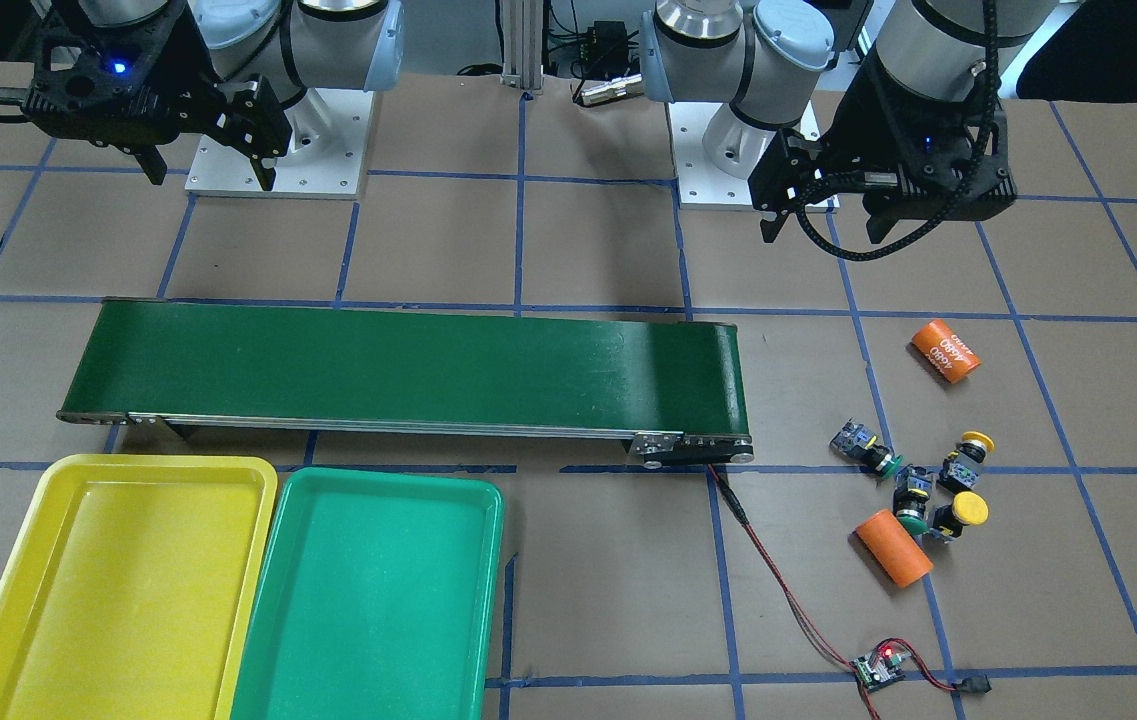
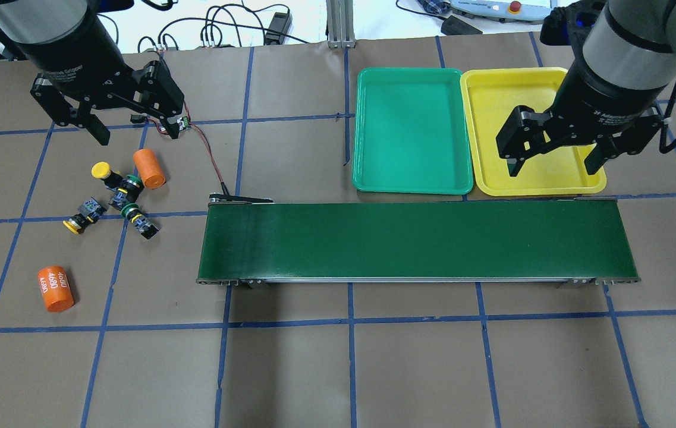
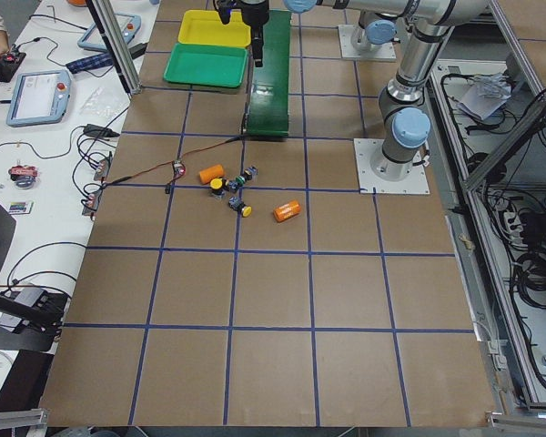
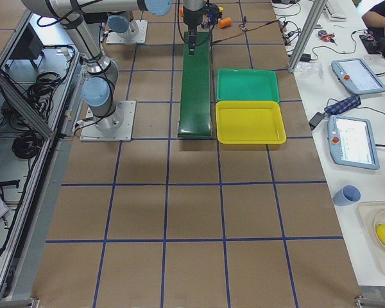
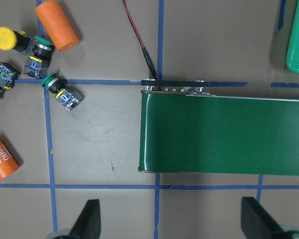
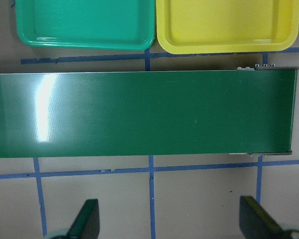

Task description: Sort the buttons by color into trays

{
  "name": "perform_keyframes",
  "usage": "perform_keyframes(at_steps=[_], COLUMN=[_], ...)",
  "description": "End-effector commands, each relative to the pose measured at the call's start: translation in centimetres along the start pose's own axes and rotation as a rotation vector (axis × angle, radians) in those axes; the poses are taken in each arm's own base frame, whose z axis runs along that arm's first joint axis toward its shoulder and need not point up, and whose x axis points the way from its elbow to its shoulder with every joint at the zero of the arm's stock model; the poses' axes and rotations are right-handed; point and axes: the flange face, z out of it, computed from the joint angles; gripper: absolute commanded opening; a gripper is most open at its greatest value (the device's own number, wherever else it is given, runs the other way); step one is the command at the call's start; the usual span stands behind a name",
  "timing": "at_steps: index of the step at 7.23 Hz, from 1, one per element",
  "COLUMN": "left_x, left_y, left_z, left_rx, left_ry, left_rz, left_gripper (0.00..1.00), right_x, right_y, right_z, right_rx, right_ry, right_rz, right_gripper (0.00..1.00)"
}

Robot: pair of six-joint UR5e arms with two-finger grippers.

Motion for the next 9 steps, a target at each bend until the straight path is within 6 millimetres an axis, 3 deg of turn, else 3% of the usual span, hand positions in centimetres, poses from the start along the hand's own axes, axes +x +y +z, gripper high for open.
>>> perform_keyframes(at_steps=[1, 3, 4, 5, 6, 7, 9], left_x=[0.0, -0.2, -1.4, -4.7, -10.3, -17.6, -26.5], left_y=[0.1, 0.4, 0.3, -0.1, -1.0, -1.9, 0.0], left_z=[0.1, 0.7, 1.4, 2.9, 4.6, 7.9, 12.6], left_rx=[0.0, -0.015, -0.032, -0.06, -0.025, -0.022, -0.041], left_ry=[0.0, 0.0, 0.003, 0.011, 0.016, 0.027, 0.051], left_rz=[-0.004, 0.011, 0.059, 0.02, -0.037, -0.112, -0.208], left_gripper=[1.0, 1.0, 1.0, 1.0, 1.0, 1.0, 1.0], right_x=[0.0, -0.1, -0.1, -0.1, -0.1, -0.1, -0.1], right_y=[-0.1, -1.0, -1.4, -1.6, -1.7, -2.1, -4.3], right_z=[0.0, -0.2, -0.1, -0.1, 0.1, 0.9, 2.5], right_rx=[0.006, 0.058, 0.073, 0.075, 0.069, 0.049, 0.056], right_ry=[-0.004, -0.007, -0.006, -0.009, -0.011, -0.006, -0.009], right_rz=[0.007, -0.005, -0.004, -0.001, -0.006, -0.005, 0.004], right_gripper=[1.0, 1.0, 1.0, 1.0, 1.0, 1.0, 1.0])
